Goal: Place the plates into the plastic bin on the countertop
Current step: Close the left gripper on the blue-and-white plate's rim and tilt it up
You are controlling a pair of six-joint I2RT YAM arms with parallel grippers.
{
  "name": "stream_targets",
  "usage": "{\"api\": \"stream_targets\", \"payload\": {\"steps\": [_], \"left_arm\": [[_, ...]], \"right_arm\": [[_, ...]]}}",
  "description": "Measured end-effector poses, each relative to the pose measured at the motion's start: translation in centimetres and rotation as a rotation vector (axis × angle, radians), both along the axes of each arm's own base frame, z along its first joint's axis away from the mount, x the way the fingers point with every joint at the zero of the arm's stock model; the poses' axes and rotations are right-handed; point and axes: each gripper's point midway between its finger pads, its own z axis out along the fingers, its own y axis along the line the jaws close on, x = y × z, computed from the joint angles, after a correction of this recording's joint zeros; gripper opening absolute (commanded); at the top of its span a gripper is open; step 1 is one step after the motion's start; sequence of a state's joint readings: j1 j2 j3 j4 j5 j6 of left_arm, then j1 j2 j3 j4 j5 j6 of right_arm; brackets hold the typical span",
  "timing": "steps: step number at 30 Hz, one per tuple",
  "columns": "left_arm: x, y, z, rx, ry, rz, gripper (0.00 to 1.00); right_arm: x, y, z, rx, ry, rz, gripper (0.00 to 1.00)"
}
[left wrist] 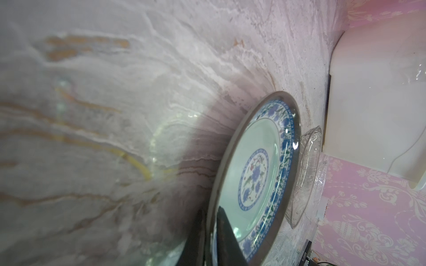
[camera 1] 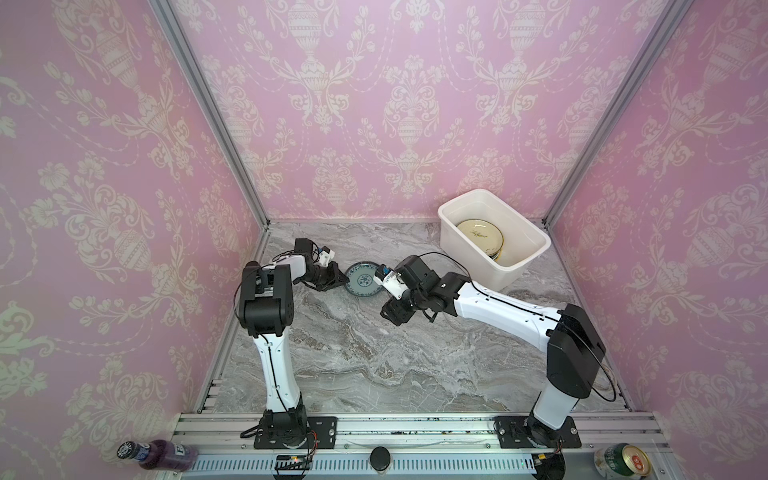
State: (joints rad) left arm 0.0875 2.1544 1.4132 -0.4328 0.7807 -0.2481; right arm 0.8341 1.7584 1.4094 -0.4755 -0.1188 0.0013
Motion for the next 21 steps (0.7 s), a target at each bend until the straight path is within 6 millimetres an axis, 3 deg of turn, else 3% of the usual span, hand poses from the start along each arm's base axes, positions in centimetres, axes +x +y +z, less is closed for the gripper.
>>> {"api": "stream_targets", "payload": {"steps": [6, 13, 21], "left_arm": [[-0.2, 0.0, 0.0, -0.001, -0.003, 0.006, 0.01], [-2.6, 0.2, 0.4, 0.012, 0.036, 0.056, 0.00], [-5.1, 1.5, 2.7, 0.100, 0.047, 0.156, 0.01]], "right_arm": [[0.4, -0.4, 0.1, -0.021, -0.014, -0.029, 0.73], [1.4, -0.8, 0.7, 0.000, -0.020, -0.096, 0.75], [4.8, -3.3, 3.4, 0.148, 0.045, -0.285, 0.77]]}}
